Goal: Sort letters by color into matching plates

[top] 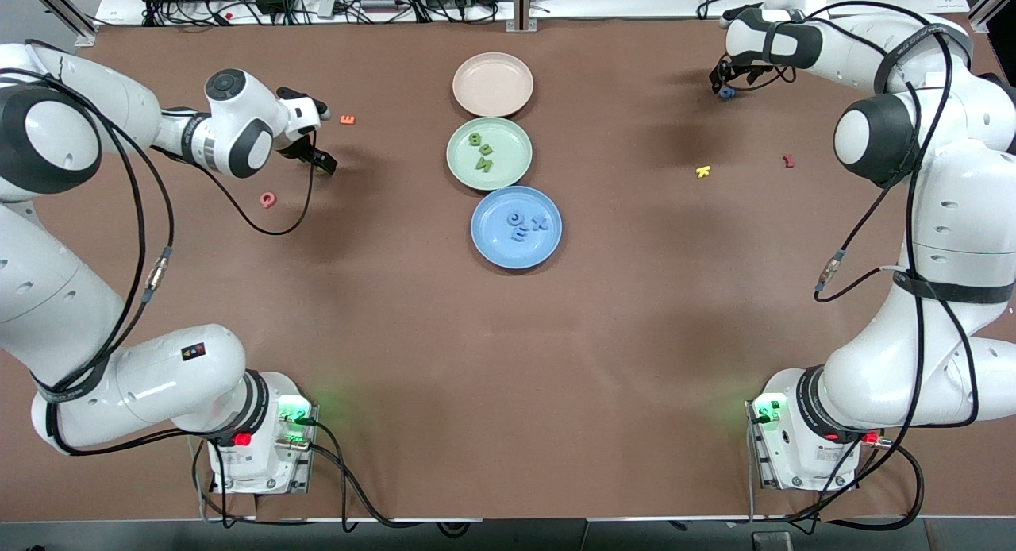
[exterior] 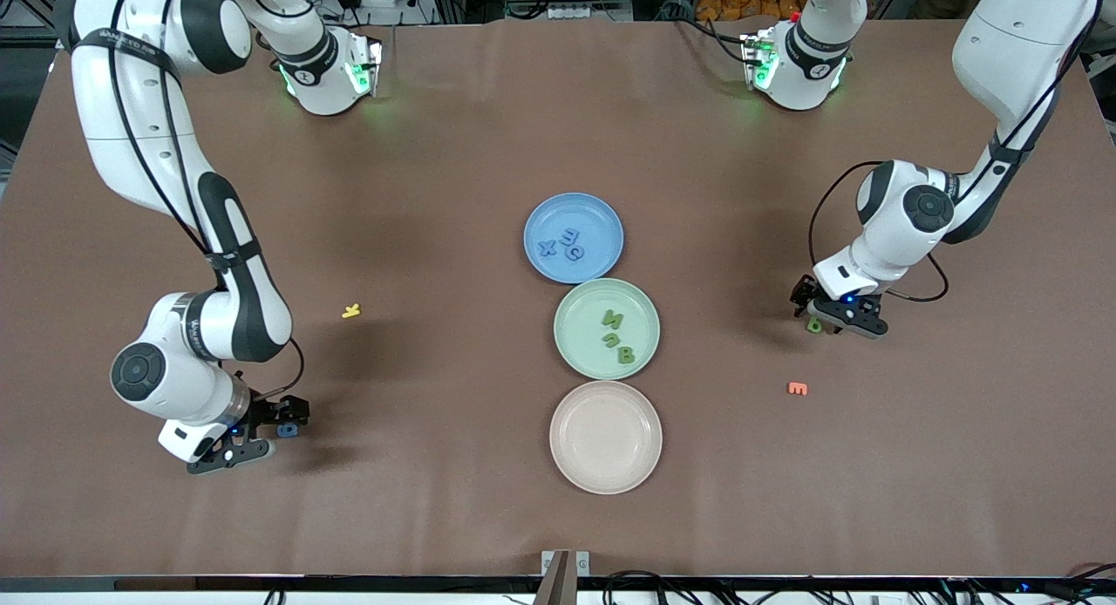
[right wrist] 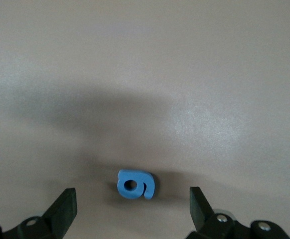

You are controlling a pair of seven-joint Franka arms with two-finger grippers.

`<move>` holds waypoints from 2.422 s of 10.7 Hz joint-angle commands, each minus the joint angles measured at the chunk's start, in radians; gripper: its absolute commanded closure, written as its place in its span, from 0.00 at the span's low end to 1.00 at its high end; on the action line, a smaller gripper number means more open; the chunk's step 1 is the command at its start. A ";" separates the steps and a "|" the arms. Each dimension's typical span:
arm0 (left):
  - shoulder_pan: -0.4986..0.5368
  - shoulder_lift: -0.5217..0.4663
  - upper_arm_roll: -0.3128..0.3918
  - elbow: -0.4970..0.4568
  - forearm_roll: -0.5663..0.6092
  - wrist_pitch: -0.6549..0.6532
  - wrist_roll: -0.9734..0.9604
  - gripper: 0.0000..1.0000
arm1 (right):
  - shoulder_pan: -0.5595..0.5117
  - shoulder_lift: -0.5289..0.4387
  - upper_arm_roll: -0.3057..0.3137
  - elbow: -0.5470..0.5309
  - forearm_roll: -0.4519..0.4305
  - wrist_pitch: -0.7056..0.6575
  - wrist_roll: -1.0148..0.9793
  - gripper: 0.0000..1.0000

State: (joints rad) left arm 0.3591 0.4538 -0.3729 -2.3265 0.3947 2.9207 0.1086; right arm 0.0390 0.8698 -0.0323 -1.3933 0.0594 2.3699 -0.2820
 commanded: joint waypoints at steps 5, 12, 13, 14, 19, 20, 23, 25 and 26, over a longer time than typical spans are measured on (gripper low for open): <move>0.017 0.016 -0.001 0.016 0.019 -0.011 -0.020 0.32 | 0.015 0.040 -0.009 0.000 0.007 0.080 -0.011 0.16; 0.015 0.016 -0.001 0.016 0.019 -0.011 -0.026 0.88 | 0.001 0.026 -0.009 -0.015 0.005 0.078 -0.075 0.56; 0.015 0.016 -0.001 0.016 0.019 -0.011 -0.027 0.90 | -0.001 0.025 -0.011 -0.015 0.005 0.078 -0.075 0.58; 0.015 0.016 -0.001 0.016 0.019 -0.011 -0.029 0.90 | -0.001 0.026 -0.009 -0.015 0.005 0.080 -0.075 0.61; 0.008 -0.021 -0.026 0.022 0.018 -0.024 -0.033 1.00 | 0.001 0.026 -0.009 -0.015 0.007 0.080 -0.075 0.66; 0.008 -0.035 -0.053 0.044 0.009 -0.067 -0.046 1.00 | 0.001 0.023 -0.009 -0.015 0.005 0.077 -0.071 0.69; 0.011 -0.058 -0.174 0.188 0.004 -0.314 -0.151 1.00 | 0.008 -0.014 -0.009 -0.036 0.016 0.052 -0.059 0.72; 0.000 -0.050 -0.257 0.296 0.003 -0.467 -0.251 1.00 | 0.018 -0.032 -0.009 -0.049 0.020 0.023 -0.017 0.72; -0.005 -0.046 -0.306 0.341 0.003 -0.538 -0.326 1.00 | 0.030 -0.054 -0.009 -0.059 0.020 -0.007 0.033 0.72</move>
State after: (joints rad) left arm 0.3634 0.4036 -0.5961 -2.0820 0.3944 2.5286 -0.0862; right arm 0.0494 0.8850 -0.0408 -1.3993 0.0653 2.4144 -0.3221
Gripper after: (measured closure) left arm 0.731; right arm 0.634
